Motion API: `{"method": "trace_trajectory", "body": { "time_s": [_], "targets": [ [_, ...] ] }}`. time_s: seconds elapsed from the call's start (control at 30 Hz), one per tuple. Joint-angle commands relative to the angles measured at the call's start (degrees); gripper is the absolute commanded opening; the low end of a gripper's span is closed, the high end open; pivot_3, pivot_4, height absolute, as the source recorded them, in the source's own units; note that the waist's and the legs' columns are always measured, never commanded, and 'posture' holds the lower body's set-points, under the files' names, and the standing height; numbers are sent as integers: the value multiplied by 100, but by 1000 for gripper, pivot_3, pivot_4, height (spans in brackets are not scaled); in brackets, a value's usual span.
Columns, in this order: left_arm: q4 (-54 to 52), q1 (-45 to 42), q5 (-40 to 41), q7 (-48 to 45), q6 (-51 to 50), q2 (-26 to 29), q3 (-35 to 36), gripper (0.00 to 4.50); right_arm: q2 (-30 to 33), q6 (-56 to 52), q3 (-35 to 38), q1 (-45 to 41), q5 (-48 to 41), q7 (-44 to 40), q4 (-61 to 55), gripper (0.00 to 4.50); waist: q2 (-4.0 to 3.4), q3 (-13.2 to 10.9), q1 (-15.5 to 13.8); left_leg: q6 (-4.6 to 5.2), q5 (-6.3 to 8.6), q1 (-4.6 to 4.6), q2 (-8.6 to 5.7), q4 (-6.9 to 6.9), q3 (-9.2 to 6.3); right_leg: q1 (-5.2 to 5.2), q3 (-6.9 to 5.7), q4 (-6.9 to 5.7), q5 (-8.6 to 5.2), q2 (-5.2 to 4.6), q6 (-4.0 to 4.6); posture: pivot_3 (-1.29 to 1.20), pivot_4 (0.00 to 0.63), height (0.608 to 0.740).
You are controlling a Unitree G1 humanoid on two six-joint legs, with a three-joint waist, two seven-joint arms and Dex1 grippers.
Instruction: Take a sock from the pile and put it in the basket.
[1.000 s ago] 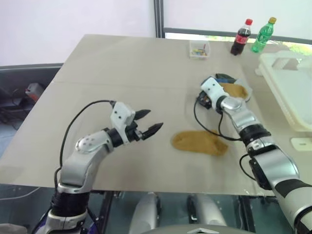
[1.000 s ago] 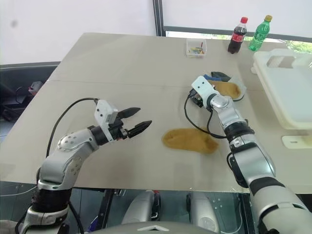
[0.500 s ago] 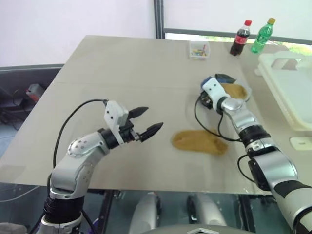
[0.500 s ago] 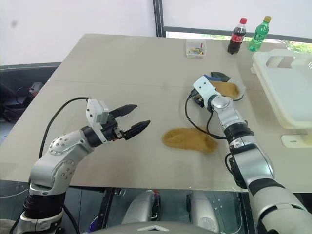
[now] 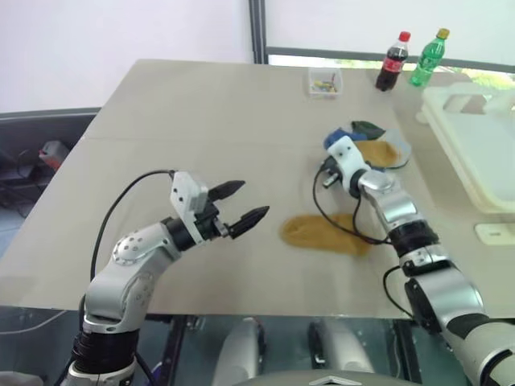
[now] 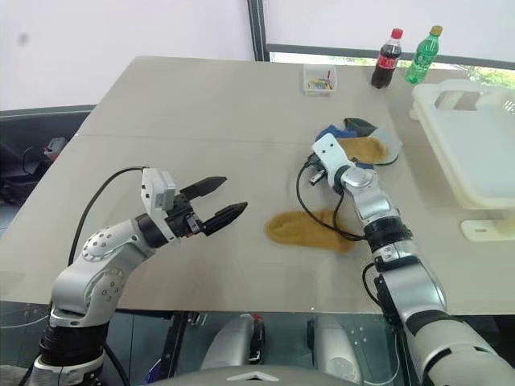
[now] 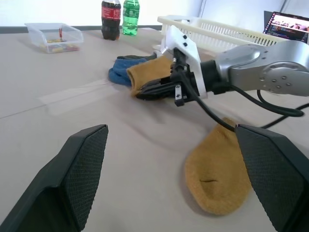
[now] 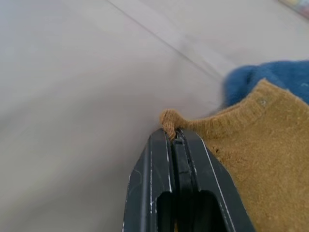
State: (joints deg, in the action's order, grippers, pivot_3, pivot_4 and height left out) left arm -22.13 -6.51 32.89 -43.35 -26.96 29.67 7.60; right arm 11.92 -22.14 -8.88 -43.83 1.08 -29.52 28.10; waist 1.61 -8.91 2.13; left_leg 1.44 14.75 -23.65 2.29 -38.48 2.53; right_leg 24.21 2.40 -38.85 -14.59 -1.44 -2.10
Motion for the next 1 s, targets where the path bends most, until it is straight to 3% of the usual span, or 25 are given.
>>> {"method": "trace_trajectory", "body": {
  "time_s": [0.03, 0.17, 0.3, 0.63, 1.0],
  "targets": [
    [141, 16, 26, -4, 230, 28, 260, 4500, -299, -968, -32, 184, -717, -543, -1422, 16, -1, -1, 28, 0, 0, 0, 1, 0, 0, 1, 0, -1, 0, 1, 0, 0, 150, 740],
    [435, 102, -28, -65, 449, 70, 462, 4500, -849, -1854, -118, 288, -1386, -717, -2348, 16, -2, -1, 27, 0, 0, -2, 2, 0, -2, 4, -2, 0, 0, 0, 0, 0, 150, 740],
    [622, 125, -92, -142, 606, 174, 558, 4500, -1252, -2024, 28, 61, -1644, -536, -2275, 16, -2, -1, 2, 0, 0, -3, -2, 0, -8, 3, -9, 0, 0, -2, 0, 0, 150, 740],
    [457, 306, -260, -13, 635, 138, 331, 4500, -372, -659, -1107, 385, -171, -403, -876, 16, -2, 1, 11, 0, 0, -2, -10, 2, -9, 1, -13, 4, -1, -12, 0, 0, 150, 740],
    [477, 44, -328, 110, 532, 105, 76, 4500, 40, 308, -1208, -51, 742, 429, 976, 16, 4, 9, -38, 5, -3, 112, -15, 0, -5, -107, -11, 5, -6, -17, 6, 0, 150, 740]
  ]
}}
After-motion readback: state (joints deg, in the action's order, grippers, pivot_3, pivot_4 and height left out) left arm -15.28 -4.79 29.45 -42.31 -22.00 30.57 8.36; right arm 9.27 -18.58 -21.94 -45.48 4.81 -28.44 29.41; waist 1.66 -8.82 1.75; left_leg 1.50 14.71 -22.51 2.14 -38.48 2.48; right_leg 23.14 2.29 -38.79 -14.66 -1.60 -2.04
